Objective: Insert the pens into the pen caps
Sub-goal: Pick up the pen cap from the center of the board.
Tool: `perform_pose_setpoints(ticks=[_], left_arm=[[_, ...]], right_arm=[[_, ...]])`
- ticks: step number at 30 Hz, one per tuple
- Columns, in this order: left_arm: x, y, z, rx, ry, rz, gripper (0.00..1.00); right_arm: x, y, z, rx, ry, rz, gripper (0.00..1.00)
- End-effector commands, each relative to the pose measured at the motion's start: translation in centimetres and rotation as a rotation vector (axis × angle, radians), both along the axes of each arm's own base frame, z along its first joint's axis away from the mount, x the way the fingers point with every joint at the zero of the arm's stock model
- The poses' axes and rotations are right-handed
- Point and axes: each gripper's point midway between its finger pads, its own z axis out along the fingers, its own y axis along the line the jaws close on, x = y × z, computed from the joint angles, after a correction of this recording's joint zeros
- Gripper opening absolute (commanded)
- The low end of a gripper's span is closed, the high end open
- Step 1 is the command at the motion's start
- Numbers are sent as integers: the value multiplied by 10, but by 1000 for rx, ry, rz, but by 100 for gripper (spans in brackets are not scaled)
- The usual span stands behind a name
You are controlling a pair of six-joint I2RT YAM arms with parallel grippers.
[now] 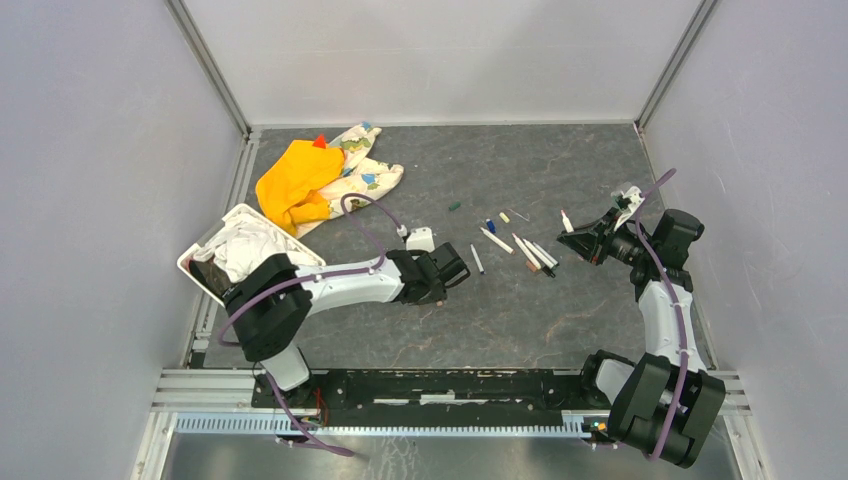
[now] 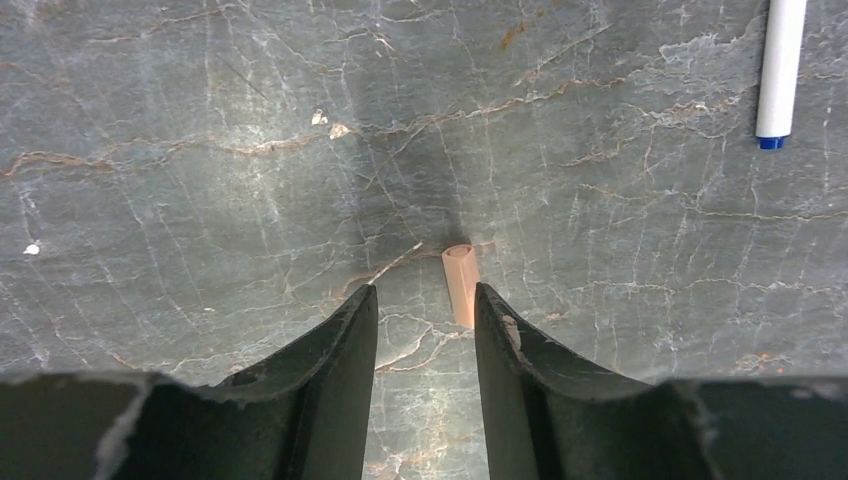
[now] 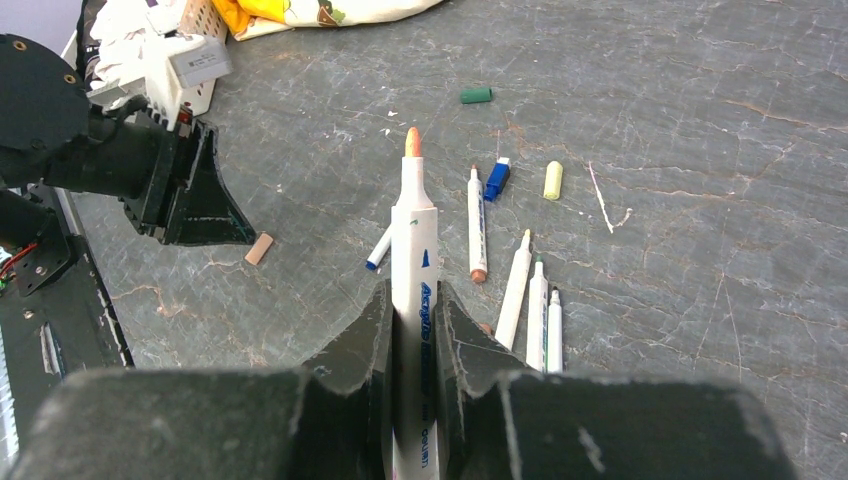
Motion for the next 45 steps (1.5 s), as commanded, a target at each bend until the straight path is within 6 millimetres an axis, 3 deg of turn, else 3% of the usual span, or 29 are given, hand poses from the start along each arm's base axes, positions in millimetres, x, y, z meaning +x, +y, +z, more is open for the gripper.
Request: perform_pose_setpoints(ticks=[1, 14, 27, 34, 38, 45], left_arm=[[9, -12, 4, -5, -20, 34, 46], [1, -19, -22, 35, 51, 9, 36], [-17, -1, -46, 217, 139, -13, 28], [-23, 1, -57, 223, 156, -6, 11], [-13, -6, -47, 180, 97, -11, 3], [24, -25, 14, 10, -149, 15, 2]], right_arm=[[2, 0, 12, -13, -62, 17, 0], [2, 0, 12, -14, -62, 17, 0], [1, 0, 14, -13, -68, 21, 0], [0, 2, 17, -10, -74, 30, 0], [-2, 3, 16, -2, -69, 34, 0], [-4, 25, 8, -7, -73, 98, 0]])
